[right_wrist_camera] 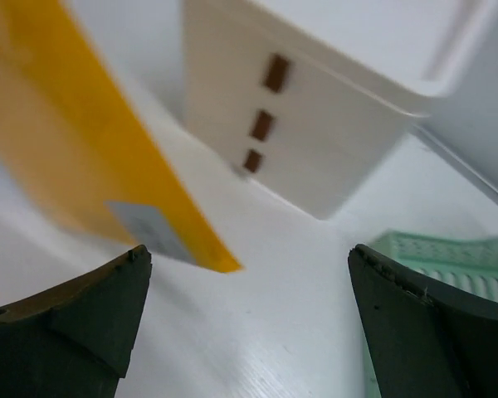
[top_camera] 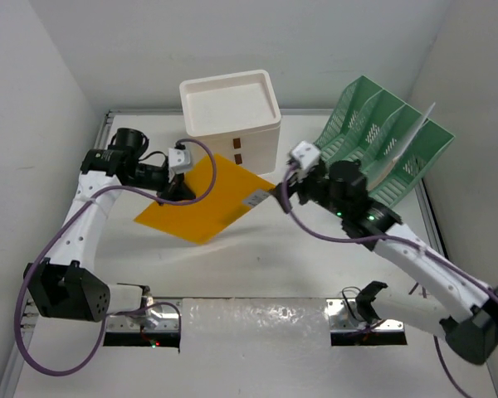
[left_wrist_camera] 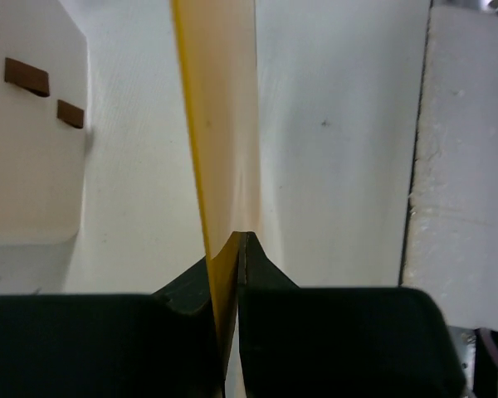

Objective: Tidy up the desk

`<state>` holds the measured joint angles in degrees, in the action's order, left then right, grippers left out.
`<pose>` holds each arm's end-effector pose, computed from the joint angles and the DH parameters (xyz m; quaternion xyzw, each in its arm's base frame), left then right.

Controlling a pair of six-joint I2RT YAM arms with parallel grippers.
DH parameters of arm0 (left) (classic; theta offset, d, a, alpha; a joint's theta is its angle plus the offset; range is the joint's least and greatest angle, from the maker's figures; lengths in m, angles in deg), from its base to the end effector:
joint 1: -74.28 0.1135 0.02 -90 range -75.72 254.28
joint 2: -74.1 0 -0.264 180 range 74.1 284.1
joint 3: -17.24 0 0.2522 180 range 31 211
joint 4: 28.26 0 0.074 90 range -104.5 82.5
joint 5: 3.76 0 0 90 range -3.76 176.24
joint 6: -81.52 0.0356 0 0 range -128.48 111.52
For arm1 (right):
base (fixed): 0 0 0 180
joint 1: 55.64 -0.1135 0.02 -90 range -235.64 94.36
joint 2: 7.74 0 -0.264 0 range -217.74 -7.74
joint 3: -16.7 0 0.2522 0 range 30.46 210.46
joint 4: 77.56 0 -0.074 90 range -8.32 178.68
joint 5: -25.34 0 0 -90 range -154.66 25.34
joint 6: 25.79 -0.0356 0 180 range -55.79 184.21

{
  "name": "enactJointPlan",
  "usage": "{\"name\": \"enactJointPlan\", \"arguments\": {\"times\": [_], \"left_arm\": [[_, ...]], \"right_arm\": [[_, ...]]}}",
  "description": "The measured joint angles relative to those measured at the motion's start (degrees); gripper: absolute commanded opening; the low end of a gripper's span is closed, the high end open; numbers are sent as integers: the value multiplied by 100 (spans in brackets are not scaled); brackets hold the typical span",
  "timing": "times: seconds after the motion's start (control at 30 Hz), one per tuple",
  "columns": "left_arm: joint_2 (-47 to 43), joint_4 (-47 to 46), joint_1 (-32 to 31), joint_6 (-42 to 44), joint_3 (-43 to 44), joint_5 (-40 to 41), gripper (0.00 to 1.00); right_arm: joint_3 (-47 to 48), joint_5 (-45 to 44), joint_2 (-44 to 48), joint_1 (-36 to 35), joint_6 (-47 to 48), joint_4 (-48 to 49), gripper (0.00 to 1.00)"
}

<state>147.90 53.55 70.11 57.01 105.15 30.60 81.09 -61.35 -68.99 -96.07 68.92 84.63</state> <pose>0.2239 -0.0458 0.3414 0.5697 0.6607 -0.3067 0.3806 0.1896 0.1642 0.3310 -0.3200 0.7239 0.2091 0.5743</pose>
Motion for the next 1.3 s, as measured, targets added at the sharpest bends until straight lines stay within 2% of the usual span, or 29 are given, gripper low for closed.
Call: {"name": "enactJointPlan", "arguments": {"times": [0.13, 0.27, 0.43, 0.6, 0.8, 1.07, 1.3], "left_arm": [[20, 70, 0, -411, 46, -400, 0], [17, 109, 0, -807, 400, -754, 0], [-308, -848, 0, -2094, 476, -1145, 0], [-870, -2153, 2, -3552, 352, -1615, 0], [-968, -3383, 0, -4848, 306, -2085, 0], [-920, -4409, 0, -5855, 26, -2186, 0], [-892, -4819, -76, -6190, -94, -2149, 0]], "right_arm": [[-481, 74, 1067, 866, -363, 98, 99], [-728, 684, 1615, 1370, -793, 153, 99], [-1005, 1504, 1797, 1840, -1384, 481, 99], [-1482, 2444, 1580, 2020, -2170, 1665, 99], [-1738, 3182, 1252, 2020, -3025, 3093, 99], [-1725, 3766, 96, 1996, -4172, 5125, 95], [-1252, 3871, -702, 1567, -4275, 5421, 89]]}}
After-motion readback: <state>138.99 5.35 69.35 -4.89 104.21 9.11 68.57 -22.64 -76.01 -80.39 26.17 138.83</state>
